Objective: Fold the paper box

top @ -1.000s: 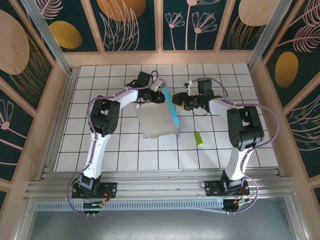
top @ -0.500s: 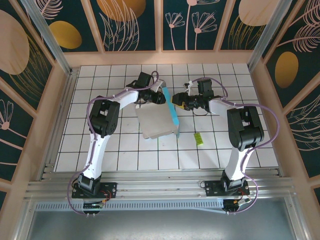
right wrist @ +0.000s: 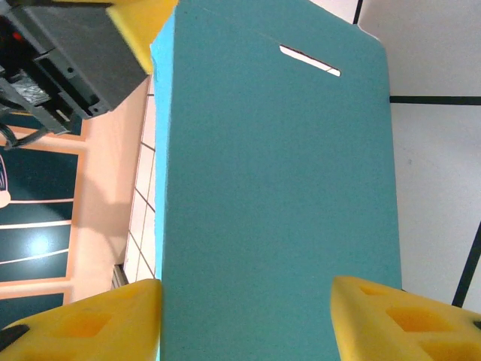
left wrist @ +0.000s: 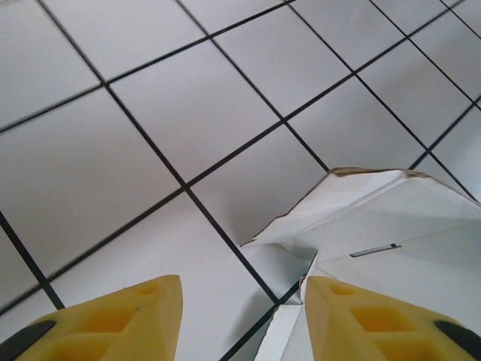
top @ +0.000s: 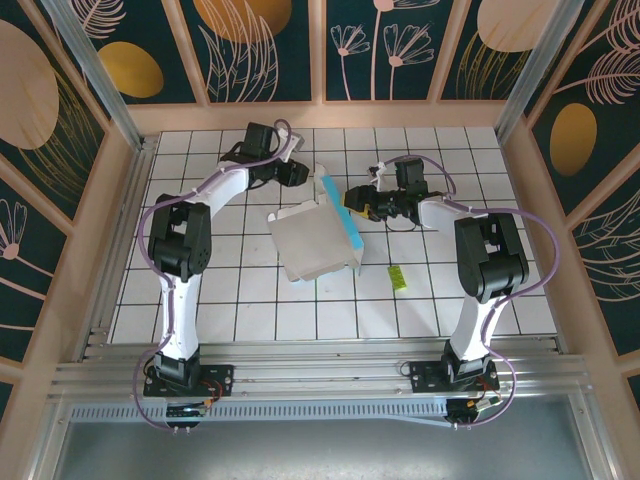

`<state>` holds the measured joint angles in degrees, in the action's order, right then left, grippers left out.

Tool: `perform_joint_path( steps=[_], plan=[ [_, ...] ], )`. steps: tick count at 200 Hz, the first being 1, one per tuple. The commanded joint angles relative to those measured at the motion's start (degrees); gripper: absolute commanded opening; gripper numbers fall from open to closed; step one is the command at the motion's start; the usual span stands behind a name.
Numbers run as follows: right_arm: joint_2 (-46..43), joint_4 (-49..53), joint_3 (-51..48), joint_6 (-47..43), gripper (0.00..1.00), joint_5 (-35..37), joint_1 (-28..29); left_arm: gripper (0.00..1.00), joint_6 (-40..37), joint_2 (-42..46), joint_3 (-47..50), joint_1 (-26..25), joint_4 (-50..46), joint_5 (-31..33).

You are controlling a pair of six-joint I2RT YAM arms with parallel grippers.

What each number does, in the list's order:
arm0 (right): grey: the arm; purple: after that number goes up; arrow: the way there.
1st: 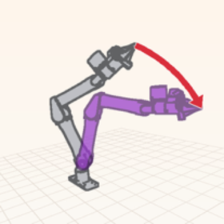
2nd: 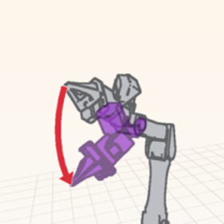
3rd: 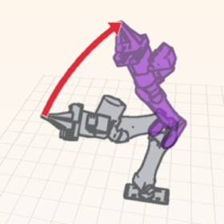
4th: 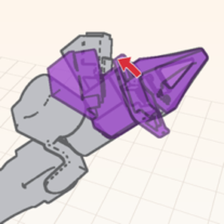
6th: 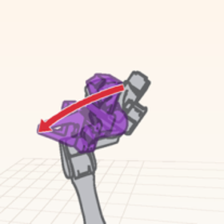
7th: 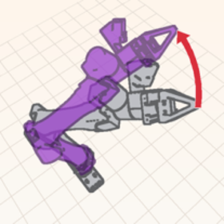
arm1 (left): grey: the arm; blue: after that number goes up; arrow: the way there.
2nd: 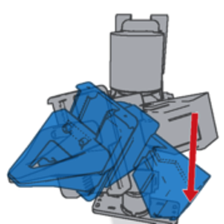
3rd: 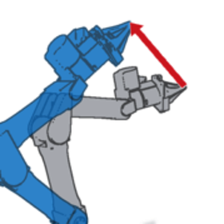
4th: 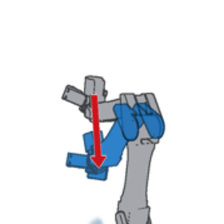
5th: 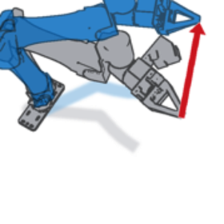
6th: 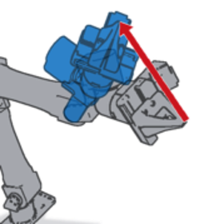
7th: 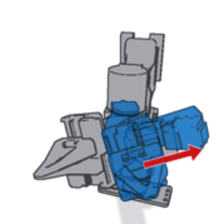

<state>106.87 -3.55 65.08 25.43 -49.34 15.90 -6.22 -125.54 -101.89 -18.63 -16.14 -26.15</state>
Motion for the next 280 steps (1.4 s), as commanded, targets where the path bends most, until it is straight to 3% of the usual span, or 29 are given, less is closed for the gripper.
perform_joint_path(
  steps=[1,47,79,112,157,223,280],
  plan=[
    [-0.57,4.33,-1.16,-1.79,0.60,3.73,0.09,0.46,-12.22,-2.39,-4.43,-0.84,-5.57,-5.57],
    [-0.22,5.47,-0.68,-2.31,0.60,3.82,0.09,0.45,-25.59,-9.64,-16.90,-0.84,-16.73,-8.56],
    [0.09,6.10,-0.04,-2.40,0.60,3.62,0.09,0.49,-29.56,-15.10,-24.58,-0.79,-20.79,-8.82],
    [0.10,6.55,0.49,-2.49,0.60,3.48,0.09,0.50,-30.87,-15.69,-23.80,-0.80,-17.48,-8.71],
    [0.53,7.03,1.24,-2.58,0.60,3.46,0.05,0.50,-30.04,-17.60,-24.65,-0.82,-16.28,-17.68],
    [1.06,8.41,2.84,-2.93,0.60,3.20,0.09,0.54,-27.52,-22.21,-28.94,-0.80,-16.55,-20.51],
    [0.91,9.62,4.22,-3.12,0.60,4.14,0.04,0.30,-26.06,-21.69,-28.08,-0.80,-15.99,-21.28]
  ],
)
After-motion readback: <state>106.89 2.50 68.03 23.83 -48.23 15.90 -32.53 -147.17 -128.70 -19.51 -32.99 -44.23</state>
